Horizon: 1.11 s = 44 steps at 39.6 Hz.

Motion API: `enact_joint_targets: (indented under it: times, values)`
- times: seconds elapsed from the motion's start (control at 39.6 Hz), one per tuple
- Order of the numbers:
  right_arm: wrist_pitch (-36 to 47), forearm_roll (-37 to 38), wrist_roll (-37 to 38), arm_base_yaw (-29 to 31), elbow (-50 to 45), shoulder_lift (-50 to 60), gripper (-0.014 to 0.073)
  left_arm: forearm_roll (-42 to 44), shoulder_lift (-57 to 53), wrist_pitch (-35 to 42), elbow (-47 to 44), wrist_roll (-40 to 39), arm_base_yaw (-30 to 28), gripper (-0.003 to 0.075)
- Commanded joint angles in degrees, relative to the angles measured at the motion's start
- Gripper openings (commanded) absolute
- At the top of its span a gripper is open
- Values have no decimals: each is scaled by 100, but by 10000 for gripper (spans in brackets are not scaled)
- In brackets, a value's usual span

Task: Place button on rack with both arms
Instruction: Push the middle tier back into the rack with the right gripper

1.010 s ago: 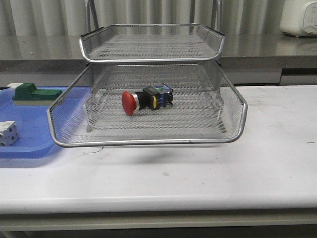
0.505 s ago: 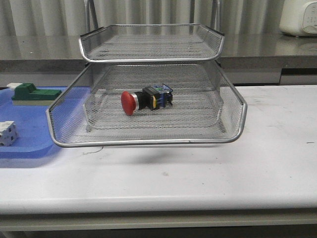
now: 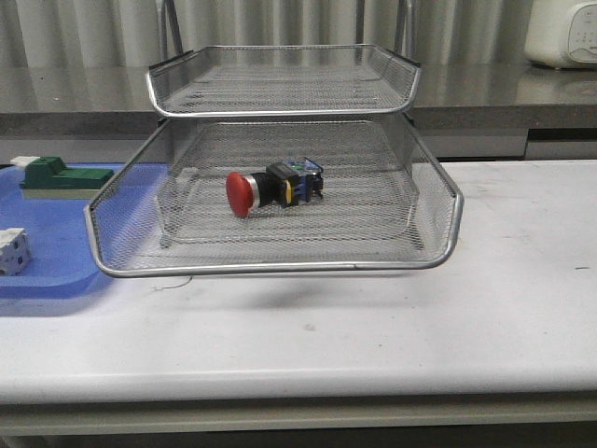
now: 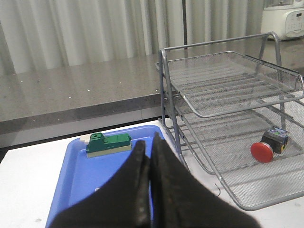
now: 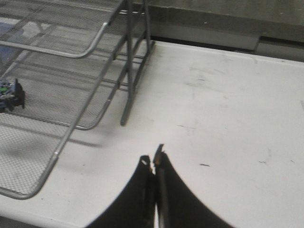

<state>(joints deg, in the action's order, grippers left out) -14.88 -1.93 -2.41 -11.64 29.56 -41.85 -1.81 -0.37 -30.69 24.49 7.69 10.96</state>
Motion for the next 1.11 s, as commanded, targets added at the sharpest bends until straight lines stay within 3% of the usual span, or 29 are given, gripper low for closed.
enact_joint_targets:
  times: [0.0,0.2,0.33,0.5,0.68,1.09]
  values:
    - [732,49,-21,-499,489,-635,-60,-61,-19,486,132,-55,-20,-19]
    - [1347,49,-21,-2309,853,-1849,-60,-61,-19,486,132,-55,-20,-19]
    - [1271,-10,-15,-3275,1145,-2660,-60,-61,-19,486,132,-55,-20,-19]
    - [1184,-145,-15,-4065,1546,-3793,-60,-61,-19,486,132,-55,-20,-19]
    - [879,-214,-15,-4144,1902,-4600,-60,-61,-19,486,132,-55,-20,-19]
    - [769,-140,-20,-3520,2526,-5441,-60,-61,-19,486,132,-55,-20,-19]
